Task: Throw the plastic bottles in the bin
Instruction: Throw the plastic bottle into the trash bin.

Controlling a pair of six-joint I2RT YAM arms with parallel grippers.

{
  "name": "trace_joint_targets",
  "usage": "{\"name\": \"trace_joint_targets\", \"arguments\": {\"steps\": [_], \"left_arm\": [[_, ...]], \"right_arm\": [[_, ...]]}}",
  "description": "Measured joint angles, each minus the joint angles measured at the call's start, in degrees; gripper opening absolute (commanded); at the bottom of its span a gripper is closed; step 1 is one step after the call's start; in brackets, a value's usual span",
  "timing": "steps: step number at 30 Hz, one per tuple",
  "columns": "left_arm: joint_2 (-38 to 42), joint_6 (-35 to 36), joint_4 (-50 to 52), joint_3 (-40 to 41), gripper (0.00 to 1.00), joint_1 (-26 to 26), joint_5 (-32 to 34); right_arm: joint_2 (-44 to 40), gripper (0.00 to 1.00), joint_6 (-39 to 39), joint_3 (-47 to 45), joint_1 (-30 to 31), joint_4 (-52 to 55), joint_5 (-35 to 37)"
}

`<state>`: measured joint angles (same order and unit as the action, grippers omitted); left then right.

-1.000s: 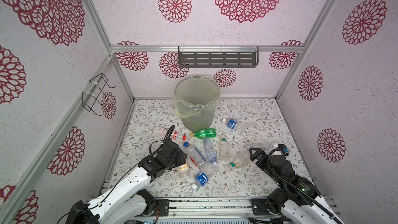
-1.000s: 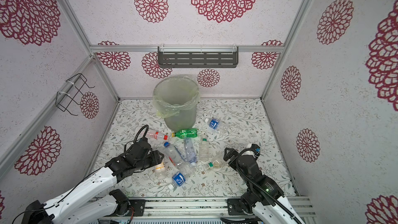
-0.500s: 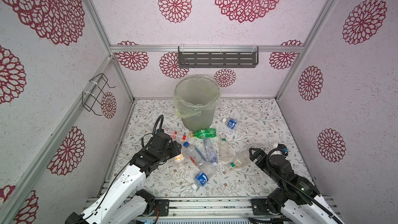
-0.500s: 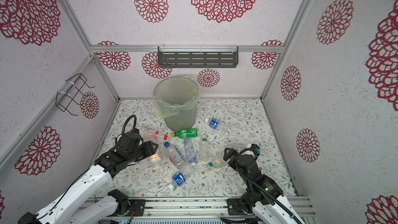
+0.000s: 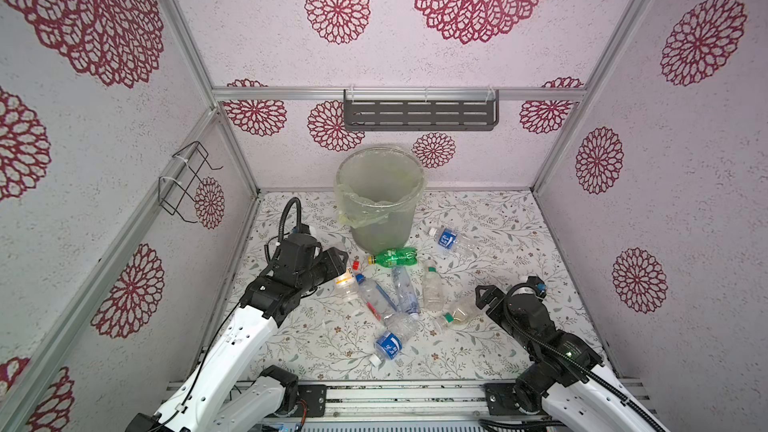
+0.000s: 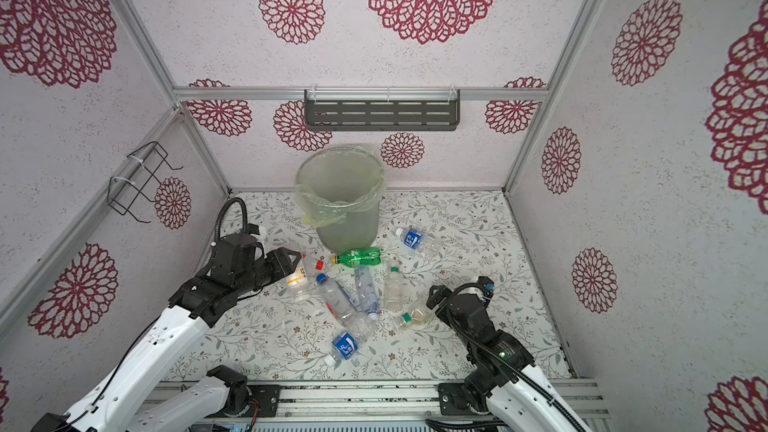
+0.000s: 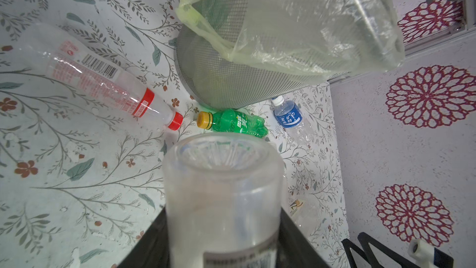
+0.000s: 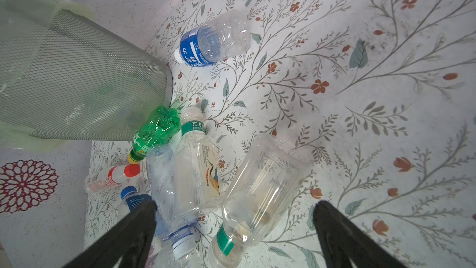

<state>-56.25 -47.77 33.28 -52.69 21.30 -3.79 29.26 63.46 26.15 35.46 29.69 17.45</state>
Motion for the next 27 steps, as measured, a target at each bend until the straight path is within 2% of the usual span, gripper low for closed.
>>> {"name": "trace_joint_targets", "arguments": {"steps": [9,21,27], "left_arm": [[-0.2,0.9,0.0,-4.5,0.40,-2.9,-0.2],[1.2,1.1,0.1,-6.5,0.39,-5.9,0.1],[-3.0,1.7,1.2,-14.1,0.38,-6.1,0.6]], "right_arm": [[2.9,0.99,-0.9,0.0,0.0,-1.9,0.9],[1.1,0.99,-0.9,0.0,0.0,-2.0,2.5],[0.9,0.99,-0.9,0.0,0.0,-2.0,3.2]]}}
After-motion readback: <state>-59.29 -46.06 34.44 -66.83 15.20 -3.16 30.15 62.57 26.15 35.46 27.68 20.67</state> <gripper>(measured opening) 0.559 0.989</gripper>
